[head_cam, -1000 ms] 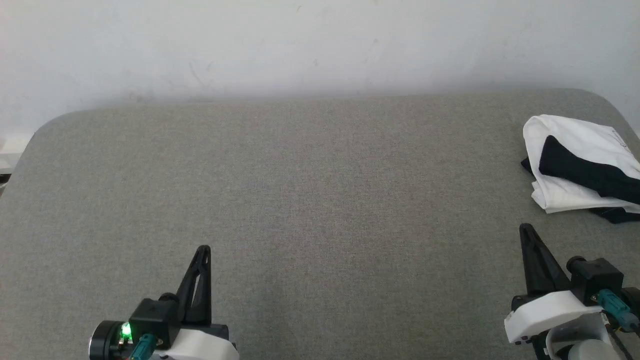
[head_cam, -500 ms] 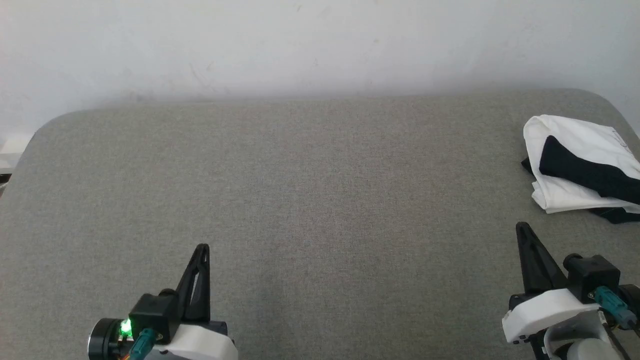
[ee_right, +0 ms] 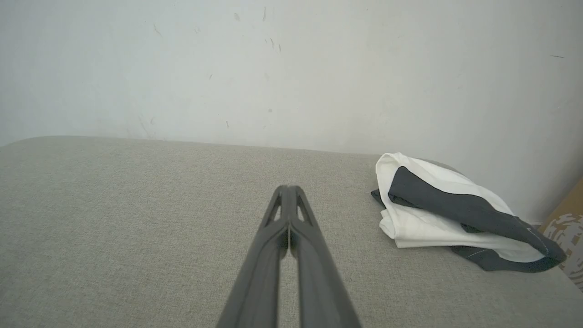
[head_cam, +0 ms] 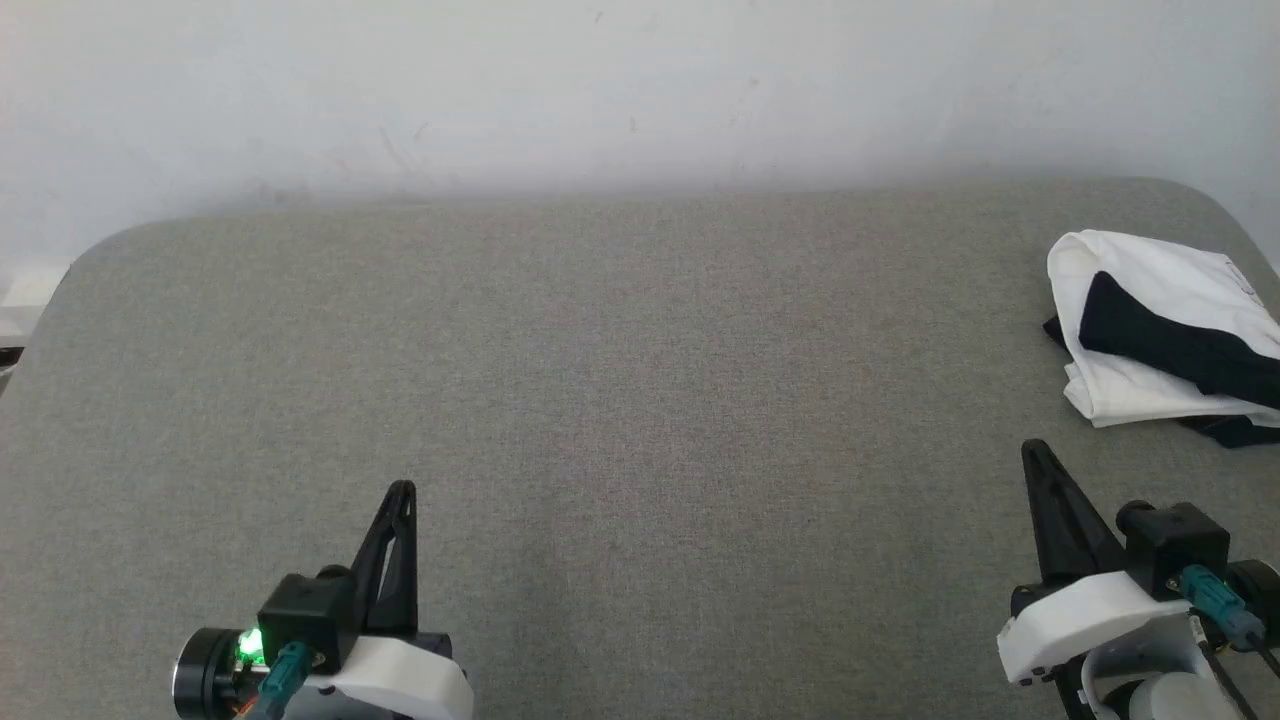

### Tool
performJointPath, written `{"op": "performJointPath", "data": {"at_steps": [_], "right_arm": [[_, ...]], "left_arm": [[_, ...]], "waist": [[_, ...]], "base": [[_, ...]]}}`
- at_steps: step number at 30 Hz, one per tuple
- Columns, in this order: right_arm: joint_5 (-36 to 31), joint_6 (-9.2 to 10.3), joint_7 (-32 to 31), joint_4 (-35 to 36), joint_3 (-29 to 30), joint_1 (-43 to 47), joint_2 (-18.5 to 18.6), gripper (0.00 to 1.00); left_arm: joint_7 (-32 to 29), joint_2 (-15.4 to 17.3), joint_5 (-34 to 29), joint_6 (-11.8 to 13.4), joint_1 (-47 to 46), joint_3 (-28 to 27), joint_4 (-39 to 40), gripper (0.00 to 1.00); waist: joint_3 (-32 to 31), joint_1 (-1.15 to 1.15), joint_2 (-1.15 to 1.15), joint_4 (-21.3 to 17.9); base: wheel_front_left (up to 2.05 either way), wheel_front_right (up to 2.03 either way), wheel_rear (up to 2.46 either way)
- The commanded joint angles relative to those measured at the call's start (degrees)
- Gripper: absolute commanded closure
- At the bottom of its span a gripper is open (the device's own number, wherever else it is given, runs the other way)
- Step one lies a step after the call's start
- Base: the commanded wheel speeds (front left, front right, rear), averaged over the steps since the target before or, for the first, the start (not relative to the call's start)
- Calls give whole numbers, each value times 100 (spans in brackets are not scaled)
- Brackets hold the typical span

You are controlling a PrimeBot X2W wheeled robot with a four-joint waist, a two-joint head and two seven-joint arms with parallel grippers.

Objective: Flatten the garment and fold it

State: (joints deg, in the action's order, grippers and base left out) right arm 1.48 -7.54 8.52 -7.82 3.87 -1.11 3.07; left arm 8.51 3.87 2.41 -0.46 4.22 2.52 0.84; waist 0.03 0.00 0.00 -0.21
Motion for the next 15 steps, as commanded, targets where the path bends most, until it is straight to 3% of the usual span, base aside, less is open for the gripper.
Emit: {"op": "performJointPath", "data": {"at_steps": [1, 15], "right_arm": [[-38, 2, -43, 58, -18, 31, -9, 100], [-60, 3, -207, 205, -93, 47, -11, 100]], "left_arm": [[-43, -18, -47, 19, -102, -37, -16, 100], [-207, -35, -86, 25, -167, -81, -30, 100]], "waist": [[0, 0, 0, 1], [-1, 0, 0, 5]], "base": [[0, 0, 0], [0, 0, 0]]}}
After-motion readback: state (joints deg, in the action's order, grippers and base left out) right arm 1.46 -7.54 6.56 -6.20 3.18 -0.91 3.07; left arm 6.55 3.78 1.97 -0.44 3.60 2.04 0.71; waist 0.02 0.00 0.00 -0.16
